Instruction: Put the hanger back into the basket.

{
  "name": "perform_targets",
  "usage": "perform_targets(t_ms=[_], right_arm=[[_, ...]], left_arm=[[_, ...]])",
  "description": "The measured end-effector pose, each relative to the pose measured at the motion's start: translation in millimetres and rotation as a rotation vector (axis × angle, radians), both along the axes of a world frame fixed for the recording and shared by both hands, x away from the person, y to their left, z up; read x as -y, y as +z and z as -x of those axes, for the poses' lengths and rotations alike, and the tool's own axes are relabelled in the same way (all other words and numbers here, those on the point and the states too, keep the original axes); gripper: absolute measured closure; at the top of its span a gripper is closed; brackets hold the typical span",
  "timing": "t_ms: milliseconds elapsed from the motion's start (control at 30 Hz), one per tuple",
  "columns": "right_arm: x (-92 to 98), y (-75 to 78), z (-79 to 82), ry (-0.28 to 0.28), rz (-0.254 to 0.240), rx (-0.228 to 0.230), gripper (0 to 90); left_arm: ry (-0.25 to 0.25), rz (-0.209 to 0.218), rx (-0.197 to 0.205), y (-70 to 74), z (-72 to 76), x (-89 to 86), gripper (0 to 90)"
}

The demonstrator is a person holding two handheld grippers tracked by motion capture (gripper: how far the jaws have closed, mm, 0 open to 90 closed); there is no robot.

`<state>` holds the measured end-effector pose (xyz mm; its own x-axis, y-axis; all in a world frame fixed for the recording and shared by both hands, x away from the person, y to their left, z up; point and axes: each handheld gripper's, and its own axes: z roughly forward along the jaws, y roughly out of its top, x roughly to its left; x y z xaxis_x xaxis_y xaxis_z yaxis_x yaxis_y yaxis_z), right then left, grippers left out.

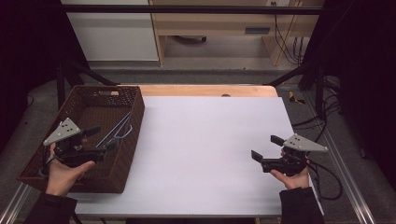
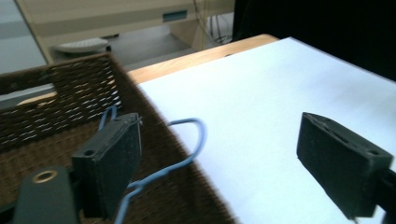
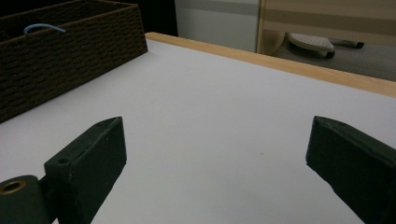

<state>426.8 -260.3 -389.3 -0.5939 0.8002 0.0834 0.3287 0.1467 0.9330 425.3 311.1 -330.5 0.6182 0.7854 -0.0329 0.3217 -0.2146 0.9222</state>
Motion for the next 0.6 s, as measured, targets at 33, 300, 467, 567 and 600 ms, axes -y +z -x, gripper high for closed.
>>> perform_targets(t_ms=[33,300,467,567,600], right_arm=[[-0.1,0.1,0.1,0.0,-0.001,0.0,5.3],[0.7,1.2,0.9,0.007,0.002,0.006,5.0],[0.5,1.8,1.6,0.002,-0.009,0.002,4.5],[0.7,1.9,2.2,0.005,-0.016,0.0,4.2],[1.3,1.8,2.1,0.008,-0.009,0.002,4.1]], left_arm=[[-0.01,0.007,0.004,0.1,2.2,4.7,11.2],[-0.092,0.026,0.033,-6.0,15.5,45.1,8.6],[-0.104,0.03,0.039,-16.0,17.7,62.0,8.2],[-0.109,0.024,0.035,-22.4,17.6,68.2,8.2],[-0.114,0.022,0.033,-24.5,17.3,69.5,8.2]])
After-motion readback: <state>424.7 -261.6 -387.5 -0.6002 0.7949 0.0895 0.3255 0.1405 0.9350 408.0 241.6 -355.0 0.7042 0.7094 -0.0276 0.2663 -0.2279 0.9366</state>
